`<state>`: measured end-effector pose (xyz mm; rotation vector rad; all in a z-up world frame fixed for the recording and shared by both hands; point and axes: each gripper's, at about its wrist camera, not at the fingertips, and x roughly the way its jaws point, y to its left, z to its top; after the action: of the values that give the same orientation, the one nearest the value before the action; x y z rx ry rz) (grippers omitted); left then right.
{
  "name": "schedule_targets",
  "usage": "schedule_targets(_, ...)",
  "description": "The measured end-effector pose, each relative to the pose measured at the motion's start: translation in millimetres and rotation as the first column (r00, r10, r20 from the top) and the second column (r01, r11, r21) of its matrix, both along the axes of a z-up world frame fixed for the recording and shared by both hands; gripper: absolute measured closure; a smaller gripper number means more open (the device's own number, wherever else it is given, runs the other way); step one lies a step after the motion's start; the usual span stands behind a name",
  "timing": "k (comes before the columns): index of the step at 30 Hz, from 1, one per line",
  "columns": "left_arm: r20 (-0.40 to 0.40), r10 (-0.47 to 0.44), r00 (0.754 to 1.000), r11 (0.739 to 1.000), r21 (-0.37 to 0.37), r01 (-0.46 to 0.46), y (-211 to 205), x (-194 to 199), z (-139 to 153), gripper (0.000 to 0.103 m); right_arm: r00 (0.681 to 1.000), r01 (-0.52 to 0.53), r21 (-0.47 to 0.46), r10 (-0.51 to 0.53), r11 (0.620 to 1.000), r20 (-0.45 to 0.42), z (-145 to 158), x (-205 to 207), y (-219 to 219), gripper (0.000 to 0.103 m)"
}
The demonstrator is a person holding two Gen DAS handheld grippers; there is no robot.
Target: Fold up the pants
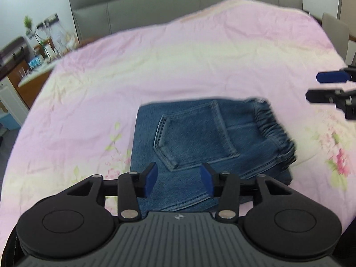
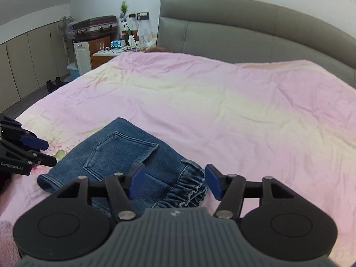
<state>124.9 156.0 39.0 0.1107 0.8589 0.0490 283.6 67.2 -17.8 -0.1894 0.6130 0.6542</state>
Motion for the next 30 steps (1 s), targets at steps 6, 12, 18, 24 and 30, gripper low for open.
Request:
schedule_targets(6, 0.196, 0.026, 0.980, 0.999, -0.026, -0.022, -43, -44, 39, 0.032, 0.994, -0.008, 0.055, 0.002, 0.998, 0.109, 36, -70, -30, 0.027)
schedule_targets(12, 0.347, 0.081, 0.934, 0.996, -0.009, -0.083, -87, -81, 47, 0.022, 0.983, 0.030, 0.103, -0.048, 0.994, 0.179, 43, -135, -57, 0.023)
schedule_targets(18, 0.401, 0.116, 0.908, 0.993, -0.020, -0.118, -108, -105, 37, 0.013, 0.972, 0.093, 0.131, -0.119, 0.987, 0.204, 35, -176, -76, 0.019)
schedule_targets(24, 0.302, 0.154, 0.941, 0.988, -0.025, -0.154, -111, -99, 12, 0.013, 0.974, 0.145, 0.107, -0.161, 0.984, 0.159, 11, -181, -77, 0.017)
schedule_targets(30, 0.215, 0.169, 0.962, 0.986, -0.035, -0.165, -109, -100, -10, 0.013, 0.981, 0.178, 0.072, -0.183, 0.981, 0.058, -19, -172, -75, 0.017)
